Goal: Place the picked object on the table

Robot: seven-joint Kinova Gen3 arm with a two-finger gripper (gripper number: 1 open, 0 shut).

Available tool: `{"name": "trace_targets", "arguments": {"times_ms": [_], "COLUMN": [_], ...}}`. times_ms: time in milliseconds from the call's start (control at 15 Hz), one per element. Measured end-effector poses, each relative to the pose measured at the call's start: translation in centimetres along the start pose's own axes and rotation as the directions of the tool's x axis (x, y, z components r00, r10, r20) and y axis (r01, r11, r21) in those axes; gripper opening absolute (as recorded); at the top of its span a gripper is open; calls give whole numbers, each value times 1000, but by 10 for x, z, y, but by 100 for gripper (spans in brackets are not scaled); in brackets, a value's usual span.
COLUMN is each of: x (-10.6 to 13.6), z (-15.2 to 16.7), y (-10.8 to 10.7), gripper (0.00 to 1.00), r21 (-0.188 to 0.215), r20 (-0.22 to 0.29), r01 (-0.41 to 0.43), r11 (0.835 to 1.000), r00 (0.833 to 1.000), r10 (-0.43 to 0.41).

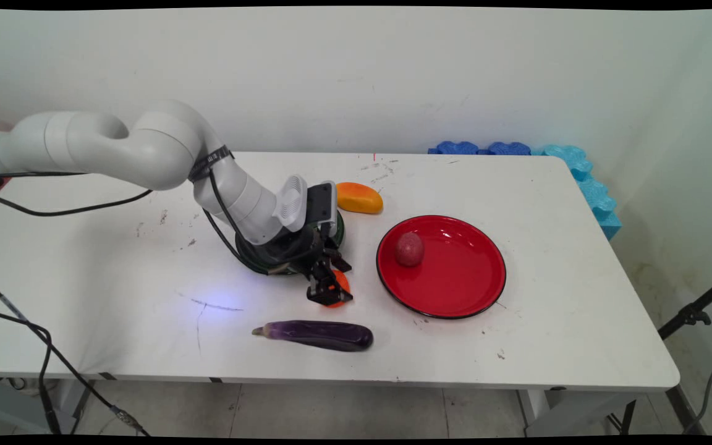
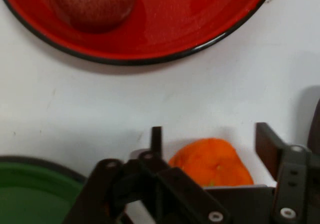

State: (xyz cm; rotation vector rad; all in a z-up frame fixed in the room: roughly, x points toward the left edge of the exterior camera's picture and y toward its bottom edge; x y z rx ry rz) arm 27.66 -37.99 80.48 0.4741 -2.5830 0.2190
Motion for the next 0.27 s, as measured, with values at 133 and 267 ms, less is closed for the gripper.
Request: {"name": "trace_targets", "arguments": {"times_ms": [133, 267], "x": [3, 8], "z": [-1, -6], "y": [1, 1], "gripper": [100, 100], "r21": [0, 1], "r20": [-16, -37], "r01": [-6, -4], "r11": [1000, 1000], "r00": [1000, 999], "r10": [6, 4]}}
